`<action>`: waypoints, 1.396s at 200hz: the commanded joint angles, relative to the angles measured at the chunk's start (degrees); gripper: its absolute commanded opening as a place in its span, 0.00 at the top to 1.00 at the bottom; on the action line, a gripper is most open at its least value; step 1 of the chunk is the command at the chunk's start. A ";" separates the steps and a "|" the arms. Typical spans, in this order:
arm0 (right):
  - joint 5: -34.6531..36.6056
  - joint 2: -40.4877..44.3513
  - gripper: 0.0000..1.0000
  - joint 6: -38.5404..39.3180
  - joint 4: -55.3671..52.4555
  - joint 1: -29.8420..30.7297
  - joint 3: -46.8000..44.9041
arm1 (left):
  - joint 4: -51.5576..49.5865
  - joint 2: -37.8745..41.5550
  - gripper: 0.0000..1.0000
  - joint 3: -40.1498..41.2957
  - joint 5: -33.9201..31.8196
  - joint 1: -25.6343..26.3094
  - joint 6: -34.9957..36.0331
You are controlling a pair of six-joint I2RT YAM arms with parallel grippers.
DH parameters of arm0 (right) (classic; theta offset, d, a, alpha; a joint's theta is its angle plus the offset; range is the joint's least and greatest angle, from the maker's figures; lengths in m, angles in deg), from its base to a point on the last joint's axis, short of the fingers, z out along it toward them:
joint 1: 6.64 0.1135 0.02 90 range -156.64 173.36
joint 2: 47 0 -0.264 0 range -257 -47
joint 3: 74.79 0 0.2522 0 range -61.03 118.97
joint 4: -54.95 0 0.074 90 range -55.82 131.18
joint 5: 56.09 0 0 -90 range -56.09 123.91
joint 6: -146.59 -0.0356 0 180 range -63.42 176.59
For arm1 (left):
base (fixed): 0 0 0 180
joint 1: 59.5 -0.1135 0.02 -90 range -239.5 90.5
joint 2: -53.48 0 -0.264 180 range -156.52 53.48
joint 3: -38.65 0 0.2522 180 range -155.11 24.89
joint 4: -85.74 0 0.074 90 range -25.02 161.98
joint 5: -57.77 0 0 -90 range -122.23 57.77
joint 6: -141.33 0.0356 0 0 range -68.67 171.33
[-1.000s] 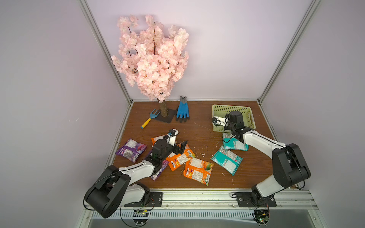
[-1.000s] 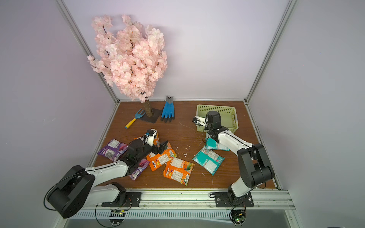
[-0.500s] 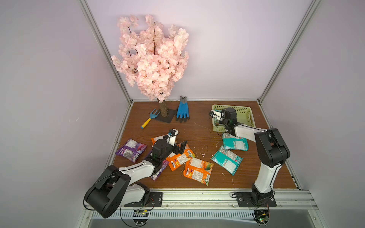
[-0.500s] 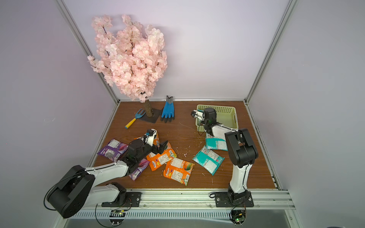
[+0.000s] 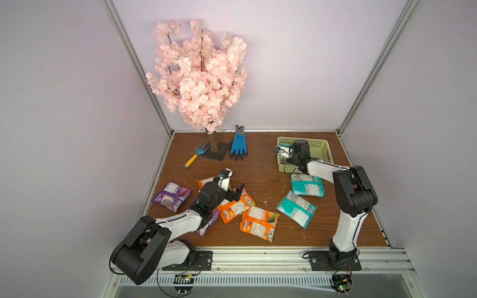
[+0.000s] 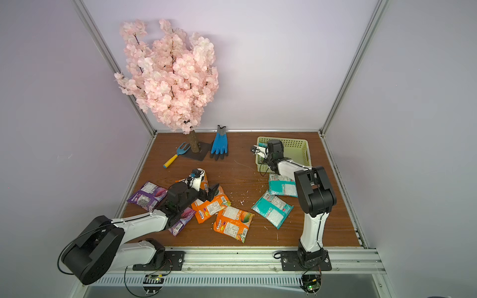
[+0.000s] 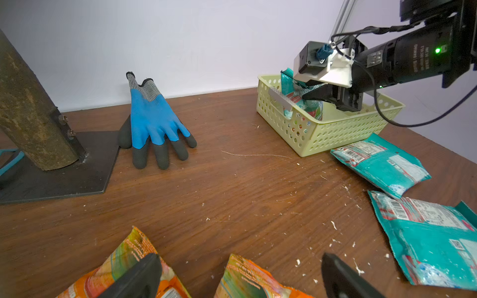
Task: Put the candies in the basket
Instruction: Place the candy in the basket, then adjust the candy in the basket.
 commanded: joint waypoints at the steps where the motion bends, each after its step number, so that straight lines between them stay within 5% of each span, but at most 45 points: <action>1: -1.43 4.69 0.65 -3.97 -8.32 -0.12 2.16 | 1.32 -0.07 0.00 0.15 -0.69 0.65 0.69; 94: -3.33 13.63 0.54 -31.14 -9.11 -1.09 3.30 | 1.30 1.76 0.00 1.61 -1.70 0.67 -0.21; 137: 6.19 5.32 0.55 -55.34 -16.46 -2.29 12.96 | -0.35 4.20 0.00 1.81 -3.42 0.66 -1.53; 189: -1.16 -3.47 0.62 -73.88 -17.63 -7.65 18.22 | -1.62 12.86 0.00 4.46 -4.17 0.63 -8.87; 235: -7.48 -10.54 0.53 -78.82 -9.54 -8.04 18.84 | -3.87 14.40 0.00 4.65 -4.49 0.63 -8.65; 279: -11.26 -16.11 0.51 -76.23 -17.18 -8.08 24.17 | -3.96 12.77 0.00 3.50 -2.35 0.68 -9.46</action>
